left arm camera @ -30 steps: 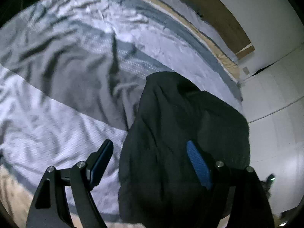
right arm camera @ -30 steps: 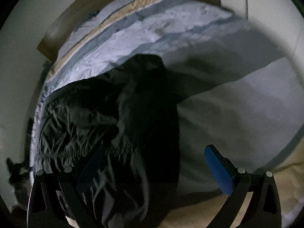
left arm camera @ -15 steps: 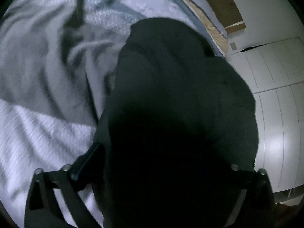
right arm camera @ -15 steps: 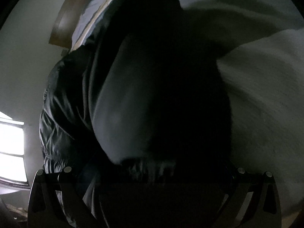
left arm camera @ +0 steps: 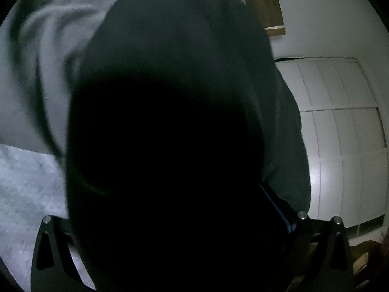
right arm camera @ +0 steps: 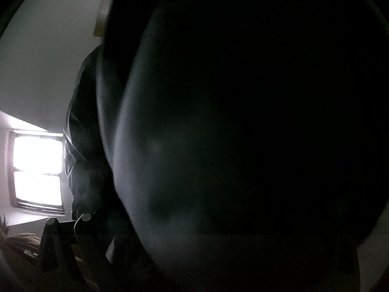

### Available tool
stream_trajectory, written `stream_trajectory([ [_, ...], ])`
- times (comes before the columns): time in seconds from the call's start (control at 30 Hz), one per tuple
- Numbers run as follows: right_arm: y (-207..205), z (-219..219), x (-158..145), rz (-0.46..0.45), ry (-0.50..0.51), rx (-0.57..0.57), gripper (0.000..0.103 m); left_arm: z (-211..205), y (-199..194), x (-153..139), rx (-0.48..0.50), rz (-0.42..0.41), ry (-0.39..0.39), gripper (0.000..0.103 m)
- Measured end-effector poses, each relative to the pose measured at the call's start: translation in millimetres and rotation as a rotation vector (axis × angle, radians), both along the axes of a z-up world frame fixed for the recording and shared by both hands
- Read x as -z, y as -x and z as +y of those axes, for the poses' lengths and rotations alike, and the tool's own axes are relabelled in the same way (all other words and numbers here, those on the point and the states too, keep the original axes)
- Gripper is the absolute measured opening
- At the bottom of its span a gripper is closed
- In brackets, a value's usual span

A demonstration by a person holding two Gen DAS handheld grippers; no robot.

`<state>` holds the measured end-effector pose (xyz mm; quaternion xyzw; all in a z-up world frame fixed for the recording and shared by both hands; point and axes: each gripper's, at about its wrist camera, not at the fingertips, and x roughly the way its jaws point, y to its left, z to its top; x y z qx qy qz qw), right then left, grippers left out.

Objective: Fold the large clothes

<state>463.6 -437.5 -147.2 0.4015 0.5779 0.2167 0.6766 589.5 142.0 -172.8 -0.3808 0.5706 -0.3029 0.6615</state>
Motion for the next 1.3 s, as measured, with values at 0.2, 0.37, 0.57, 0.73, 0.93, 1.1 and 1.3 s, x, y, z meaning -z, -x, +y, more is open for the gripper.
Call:
stream_trajectory([
  [0.2, -1, 7, 6, -0.005, 0.000, 0.015, 0.103, -13, 2, 4, -0.042, -0.016, -0.068, 0.103],
  [0.37, -3, 18, 6, -0.015, 0.027, 0.038, 0.103, -27, 8, 0, -0.090, -0.025, -0.122, 0.102],
  [0.57, 0, 28, -5, -0.061, -0.036, 0.098, 0.061, -42, 23, -16, -0.134, -0.025, -0.071, 0.049],
  [0.73, 0, 46, -31, -0.112, -0.026, 0.075, 0.034, -55, 33, -42, -0.131, -0.092, -0.091, 0.033],
  [0.93, -17, 62, -80, -0.202, 0.002, 0.047, 0.026, -57, 46, -66, -0.159, -0.149, -0.009, 0.028],
  [1.1, -38, 88, -113, -0.269, 0.006, 0.042, 0.023, -53, 53, -88, -0.187, -0.212, 0.036, 0.026],
  [1.3, -31, 113, -151, -0.342, -0.002, 0.021, 0.022, -46, 71, -121, -0.193, -0.284, 0.047, 0.025],
])
